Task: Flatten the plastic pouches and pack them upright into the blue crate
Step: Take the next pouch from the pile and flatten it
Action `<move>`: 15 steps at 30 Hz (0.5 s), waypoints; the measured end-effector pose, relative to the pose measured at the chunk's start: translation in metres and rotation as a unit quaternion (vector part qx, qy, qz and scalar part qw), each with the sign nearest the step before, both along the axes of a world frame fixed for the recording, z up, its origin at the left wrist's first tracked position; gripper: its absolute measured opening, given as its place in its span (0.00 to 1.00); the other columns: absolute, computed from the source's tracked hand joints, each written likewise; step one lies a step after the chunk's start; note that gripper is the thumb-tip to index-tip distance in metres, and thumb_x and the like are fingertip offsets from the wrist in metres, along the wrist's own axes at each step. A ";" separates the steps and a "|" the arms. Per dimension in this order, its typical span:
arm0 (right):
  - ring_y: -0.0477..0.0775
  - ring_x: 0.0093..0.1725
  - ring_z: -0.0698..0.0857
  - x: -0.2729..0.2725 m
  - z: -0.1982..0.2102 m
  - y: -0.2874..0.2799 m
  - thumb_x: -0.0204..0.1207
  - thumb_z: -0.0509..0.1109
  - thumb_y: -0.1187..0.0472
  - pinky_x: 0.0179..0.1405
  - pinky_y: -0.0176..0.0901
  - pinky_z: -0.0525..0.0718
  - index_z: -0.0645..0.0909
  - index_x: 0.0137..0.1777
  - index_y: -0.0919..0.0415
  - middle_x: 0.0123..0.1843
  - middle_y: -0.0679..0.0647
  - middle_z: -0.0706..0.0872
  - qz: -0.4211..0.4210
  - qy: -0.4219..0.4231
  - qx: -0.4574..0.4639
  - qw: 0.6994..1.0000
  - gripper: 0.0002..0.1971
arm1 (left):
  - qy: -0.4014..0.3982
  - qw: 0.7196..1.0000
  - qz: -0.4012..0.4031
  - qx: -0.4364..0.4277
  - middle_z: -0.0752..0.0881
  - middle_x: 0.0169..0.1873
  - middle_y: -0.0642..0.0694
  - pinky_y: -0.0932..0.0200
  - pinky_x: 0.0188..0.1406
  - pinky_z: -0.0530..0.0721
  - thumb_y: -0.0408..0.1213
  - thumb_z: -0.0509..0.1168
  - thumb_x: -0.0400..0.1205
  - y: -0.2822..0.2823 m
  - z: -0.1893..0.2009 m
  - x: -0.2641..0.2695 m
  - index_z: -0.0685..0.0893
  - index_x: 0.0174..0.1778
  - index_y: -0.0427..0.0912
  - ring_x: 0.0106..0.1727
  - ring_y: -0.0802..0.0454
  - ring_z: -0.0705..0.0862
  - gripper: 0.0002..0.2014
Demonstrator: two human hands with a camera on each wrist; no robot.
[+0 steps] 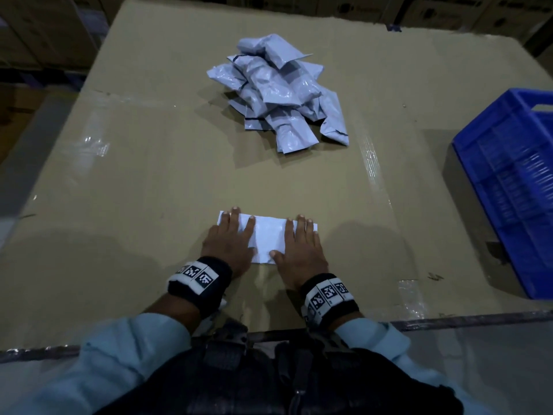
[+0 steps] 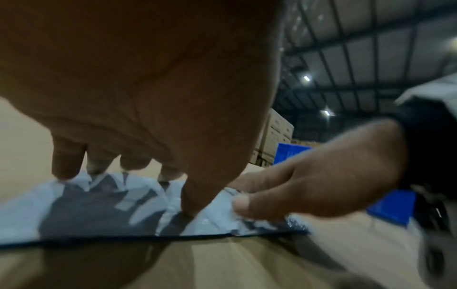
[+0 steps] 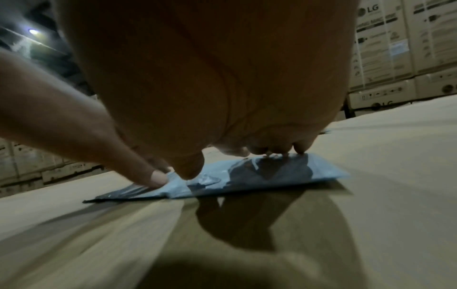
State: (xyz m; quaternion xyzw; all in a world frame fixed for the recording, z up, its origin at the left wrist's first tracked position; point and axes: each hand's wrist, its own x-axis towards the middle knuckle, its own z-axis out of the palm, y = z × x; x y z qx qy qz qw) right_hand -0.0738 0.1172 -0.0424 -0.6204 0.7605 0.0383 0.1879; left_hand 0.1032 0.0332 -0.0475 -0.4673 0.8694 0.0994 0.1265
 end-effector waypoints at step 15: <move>0.63 0.88 0.30 -0.006 -0.019 0.006 0.83 0.39 0.28 0.85 0.59 0.33 0.33 0.90 0.49 0.90 0.56 0.28 0.009 -0.039 0.000 0.999 0.42 | 0.034 0.996 -0.030 0.075 0.31 0.88 0.47 0.35 0.85 0.44 0.65 0.29 0.78 -0.004 -0.023 0.013 0.31 0.89 0.57 0.89 0.39 0.34 0.41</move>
